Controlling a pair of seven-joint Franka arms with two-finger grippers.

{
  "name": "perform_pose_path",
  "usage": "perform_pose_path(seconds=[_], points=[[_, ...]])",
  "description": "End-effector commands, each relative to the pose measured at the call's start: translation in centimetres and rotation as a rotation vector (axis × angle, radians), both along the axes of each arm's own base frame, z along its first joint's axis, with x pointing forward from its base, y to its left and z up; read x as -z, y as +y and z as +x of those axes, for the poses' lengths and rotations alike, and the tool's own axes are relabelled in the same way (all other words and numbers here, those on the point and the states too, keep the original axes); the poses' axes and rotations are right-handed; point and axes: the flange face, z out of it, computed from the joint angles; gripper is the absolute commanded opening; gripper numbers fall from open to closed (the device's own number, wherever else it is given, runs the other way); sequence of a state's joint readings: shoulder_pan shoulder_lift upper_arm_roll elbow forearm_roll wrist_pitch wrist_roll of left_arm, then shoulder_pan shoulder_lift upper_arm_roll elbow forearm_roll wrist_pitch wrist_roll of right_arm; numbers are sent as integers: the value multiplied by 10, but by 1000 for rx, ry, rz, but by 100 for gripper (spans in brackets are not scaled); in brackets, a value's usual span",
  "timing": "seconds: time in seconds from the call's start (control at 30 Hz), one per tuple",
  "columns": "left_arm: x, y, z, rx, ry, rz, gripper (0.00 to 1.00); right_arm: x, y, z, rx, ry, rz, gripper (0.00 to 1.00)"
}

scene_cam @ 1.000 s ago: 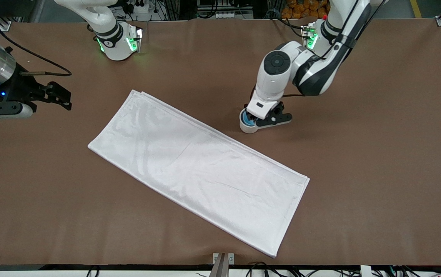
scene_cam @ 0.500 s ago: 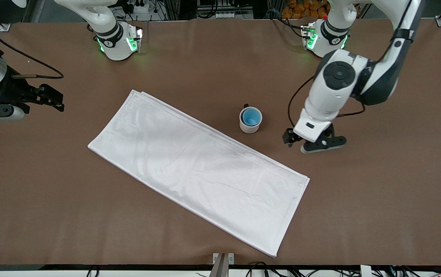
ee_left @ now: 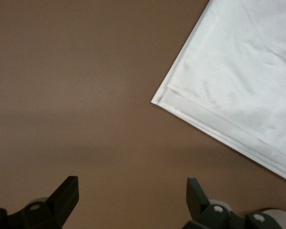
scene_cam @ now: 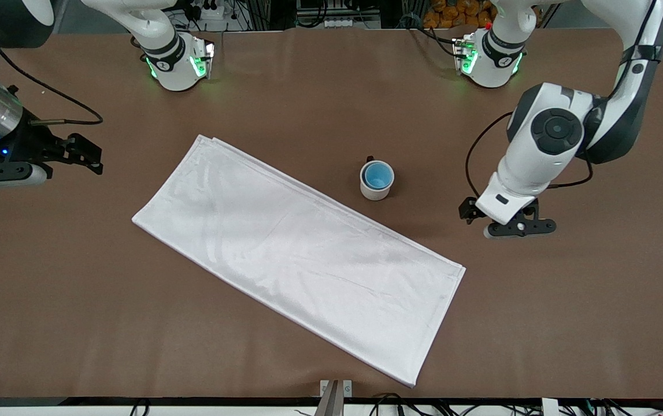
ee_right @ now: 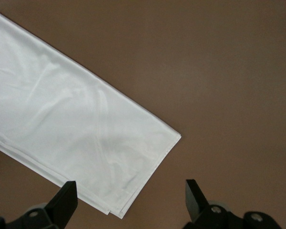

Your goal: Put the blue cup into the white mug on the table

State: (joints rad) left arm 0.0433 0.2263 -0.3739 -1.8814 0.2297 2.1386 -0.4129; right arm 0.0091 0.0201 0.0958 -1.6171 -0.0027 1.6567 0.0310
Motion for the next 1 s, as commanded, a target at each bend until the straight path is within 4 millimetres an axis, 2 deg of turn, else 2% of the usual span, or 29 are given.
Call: perform_pose_path(seconds=[0.0, 0.1, 0.23, 0.5, 0.73, 0.83, 0.97], points=[[-33, 36, -21, 81, 15, -5, 100, -12, -2, -14, -5, -21, 42, 100], [-43, 51, -26, 100, 24, -29, 100, -12, 0, -15, -8, -19, 43, 100], [-57, 58, -34, 103, 46, -23, 100, -11, 2, -15, -11, -13, 43, 100], [-105, 68, -53, 77, 14, -42, 100, -11, 9, -17, -23, -6, 47, 100], [-130, 75, -52, 54, -28, -73, 100, -15, 11, -17, -26, -14, 46, 100], [-143, 89, -48, 31, -30, -87, 100, -16, 13, -17, -31, -12, 46, 100], [-170, 98, -51, 146, 9, -72, 100, -17, 14, -18, -33, -14, 46, 100]])
